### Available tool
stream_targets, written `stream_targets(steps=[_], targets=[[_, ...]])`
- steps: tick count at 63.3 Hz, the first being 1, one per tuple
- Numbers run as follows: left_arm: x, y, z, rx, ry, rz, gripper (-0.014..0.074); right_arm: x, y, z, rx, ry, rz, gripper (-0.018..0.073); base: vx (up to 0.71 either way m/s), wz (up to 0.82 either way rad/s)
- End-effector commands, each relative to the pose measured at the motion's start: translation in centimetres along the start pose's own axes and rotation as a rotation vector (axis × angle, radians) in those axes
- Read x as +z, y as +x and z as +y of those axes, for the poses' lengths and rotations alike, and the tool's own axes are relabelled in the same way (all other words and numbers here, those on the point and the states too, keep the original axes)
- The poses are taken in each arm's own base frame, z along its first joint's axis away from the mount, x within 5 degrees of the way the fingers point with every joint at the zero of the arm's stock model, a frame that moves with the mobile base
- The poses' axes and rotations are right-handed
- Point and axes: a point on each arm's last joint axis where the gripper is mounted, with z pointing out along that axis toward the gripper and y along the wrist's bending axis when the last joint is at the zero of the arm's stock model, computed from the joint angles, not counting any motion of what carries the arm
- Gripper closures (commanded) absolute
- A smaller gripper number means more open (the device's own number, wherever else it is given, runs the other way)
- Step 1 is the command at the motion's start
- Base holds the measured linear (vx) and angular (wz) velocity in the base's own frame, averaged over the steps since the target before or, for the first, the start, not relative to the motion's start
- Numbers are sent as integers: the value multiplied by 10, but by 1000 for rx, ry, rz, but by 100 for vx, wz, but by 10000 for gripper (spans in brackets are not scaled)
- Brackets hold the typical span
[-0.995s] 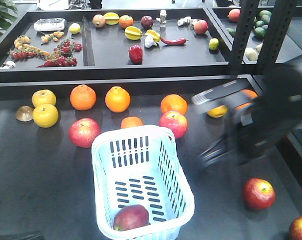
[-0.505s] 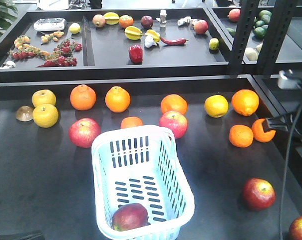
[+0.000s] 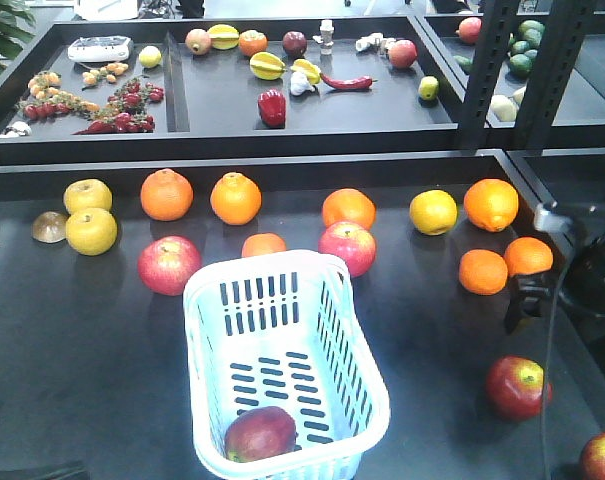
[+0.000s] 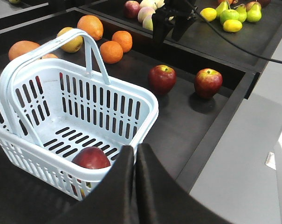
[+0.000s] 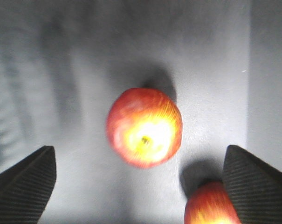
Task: Pick three apples into basket with both arms
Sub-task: 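Move the right gripper back and grasp a second red apple, then lift the second apple into the basket and open the right gripper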
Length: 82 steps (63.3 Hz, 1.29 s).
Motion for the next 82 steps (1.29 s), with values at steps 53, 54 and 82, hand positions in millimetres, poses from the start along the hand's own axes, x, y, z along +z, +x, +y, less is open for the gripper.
stream_targets(steps=[53, 54, 82], targets=[[-2, -12, 2, -27, -21, -61, 603, 59, -10, -11, 28, -27, 103, -85, 0, 0], [-2, -12, 2, -27, -21, -61, 603, 60, -10, -12, 28, -27, 106, -82, 0, 0], [-2, -12, 2, -27, -21, -61, 603, 64, -8, -7, 10, -90, 137, 322, 0, 0]])
